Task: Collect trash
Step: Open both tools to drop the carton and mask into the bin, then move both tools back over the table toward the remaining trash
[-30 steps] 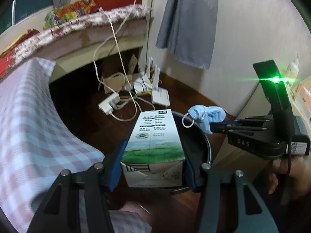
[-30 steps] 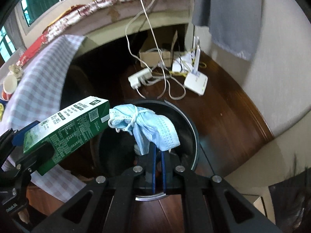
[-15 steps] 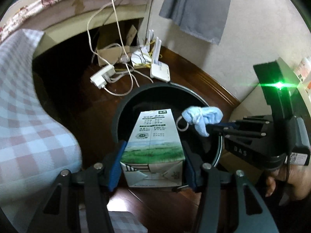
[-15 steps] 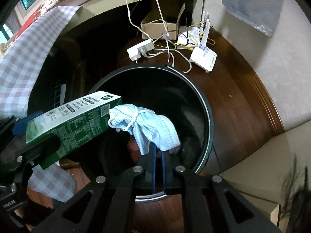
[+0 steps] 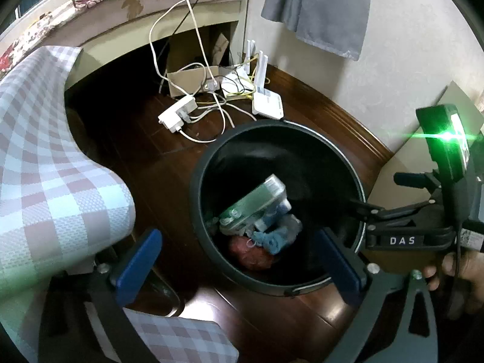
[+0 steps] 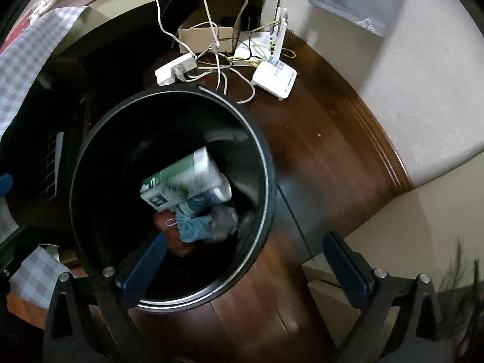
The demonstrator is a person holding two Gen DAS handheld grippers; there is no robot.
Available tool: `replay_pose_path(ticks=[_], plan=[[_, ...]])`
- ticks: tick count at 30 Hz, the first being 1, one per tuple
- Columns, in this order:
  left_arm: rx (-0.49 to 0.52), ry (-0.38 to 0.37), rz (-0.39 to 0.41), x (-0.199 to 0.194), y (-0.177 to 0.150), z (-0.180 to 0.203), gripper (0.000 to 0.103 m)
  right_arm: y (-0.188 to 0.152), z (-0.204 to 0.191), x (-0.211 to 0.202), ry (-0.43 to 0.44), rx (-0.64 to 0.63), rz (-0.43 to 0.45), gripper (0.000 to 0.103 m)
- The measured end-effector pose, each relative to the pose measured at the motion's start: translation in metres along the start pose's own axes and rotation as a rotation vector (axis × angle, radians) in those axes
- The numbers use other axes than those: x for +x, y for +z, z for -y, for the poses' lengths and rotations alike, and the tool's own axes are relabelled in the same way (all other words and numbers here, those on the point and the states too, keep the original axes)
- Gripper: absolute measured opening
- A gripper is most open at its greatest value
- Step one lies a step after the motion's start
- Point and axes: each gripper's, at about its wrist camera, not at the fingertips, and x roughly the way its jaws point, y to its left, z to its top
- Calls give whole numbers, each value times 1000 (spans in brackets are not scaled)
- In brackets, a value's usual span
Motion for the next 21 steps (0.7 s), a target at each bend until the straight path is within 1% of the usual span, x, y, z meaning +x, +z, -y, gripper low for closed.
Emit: replay_pose_path(ticks=[7,17,19,21], plan=[[-5,-9,18,-8,6,1,102,4,1,-17,4,-1,35,103],[2,-19,42,-24,5,8,102,6,0,-39,6,2,76,103],[3,-19,51,-32,6,10,102,6,0,-45,7,-1,85,103],[1,-24,77,-45,7,11,102,8,-1,-52,9,-3,100,103]])
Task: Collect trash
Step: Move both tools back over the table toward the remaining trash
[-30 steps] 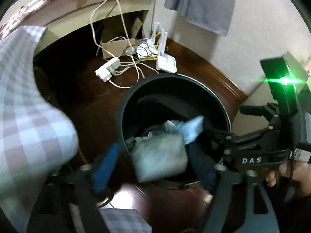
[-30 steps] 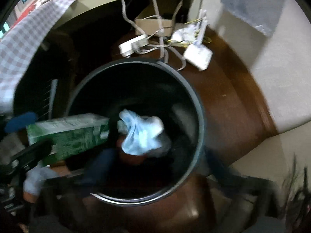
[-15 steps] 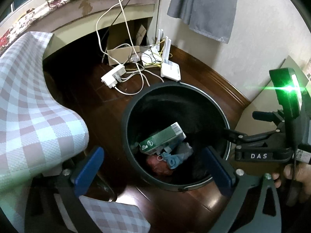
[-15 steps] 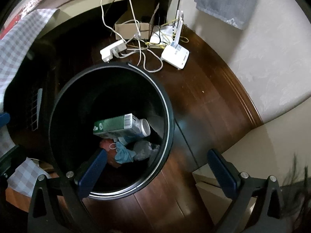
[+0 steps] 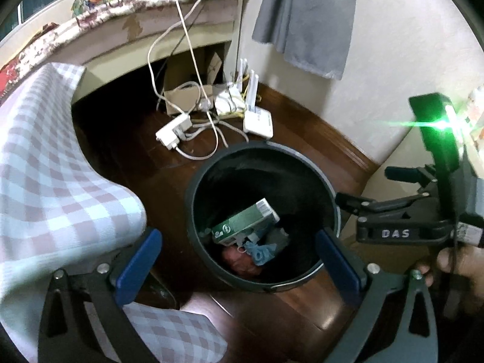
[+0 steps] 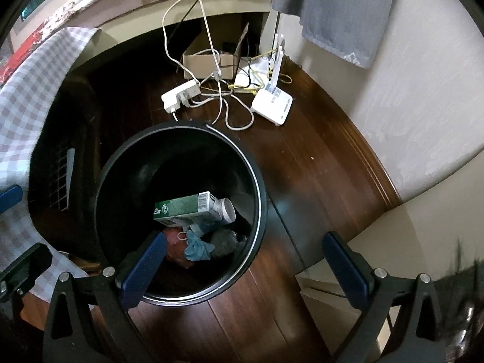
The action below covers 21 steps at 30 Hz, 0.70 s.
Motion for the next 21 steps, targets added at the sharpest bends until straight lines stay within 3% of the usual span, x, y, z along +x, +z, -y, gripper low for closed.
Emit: replay_pose_path(ticks=[11,21], plan=[[-18,26,150,-67,24,-12,102,24,-19,-64,29,-27,138,103],[-97,99,242,-106,24,-55,102,47,-76,-112,94,-110,241,103]])
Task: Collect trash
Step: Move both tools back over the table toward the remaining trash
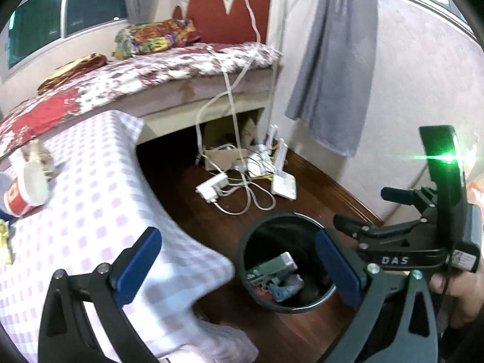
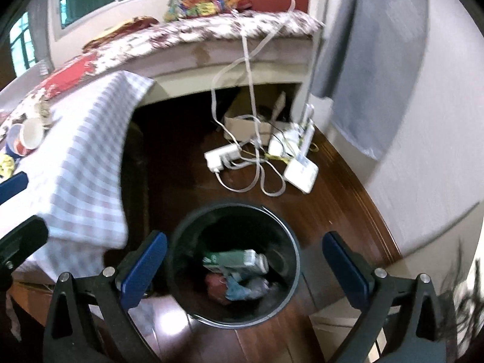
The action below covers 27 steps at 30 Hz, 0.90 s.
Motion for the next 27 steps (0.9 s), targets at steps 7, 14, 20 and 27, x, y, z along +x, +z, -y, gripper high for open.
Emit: replay_pose_path(ticks=[7,14,20,27], plan=[[-61,79,34,-23,-6,-45,102,16,-50,-10,60,-72,37,103],[-164,195,86,-51,-20,-110,102,39,-107,-15,167,-112,95,103],[-263,289,103,-73,-41,-168,96,55,-168,-4,242,-190,75,103],[-387,415,100,-90,-63,-239,96,72,-234,6,321,-274,66,103]])
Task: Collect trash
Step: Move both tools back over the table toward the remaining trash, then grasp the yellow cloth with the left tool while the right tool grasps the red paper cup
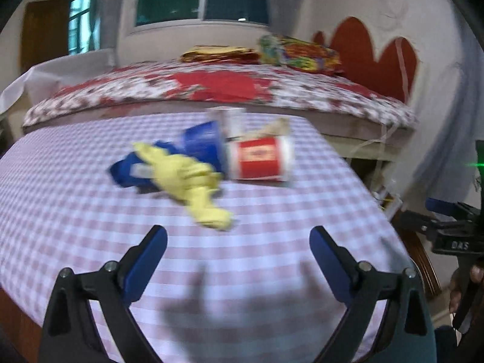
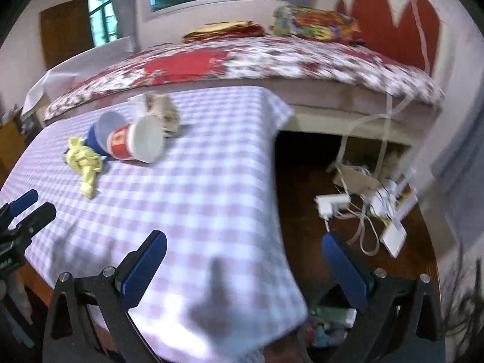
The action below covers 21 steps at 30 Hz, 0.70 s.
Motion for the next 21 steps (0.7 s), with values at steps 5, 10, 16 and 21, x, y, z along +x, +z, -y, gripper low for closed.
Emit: replay_pose_path(ticks=[5,10,16,21], plan=[[-47,44,0,6,2,-32,96,25,-47,22,87,-88,29,103],[-67,60,-9,17,5,-51,92,43,-77,49,131,-129,37,99],[-75,59,-17,25,7,-63,92,62,-97,84,185,-147,16,87],[-84,56,-24,30,10,-70,92,71,-107,107,218,-150,-4,80]])
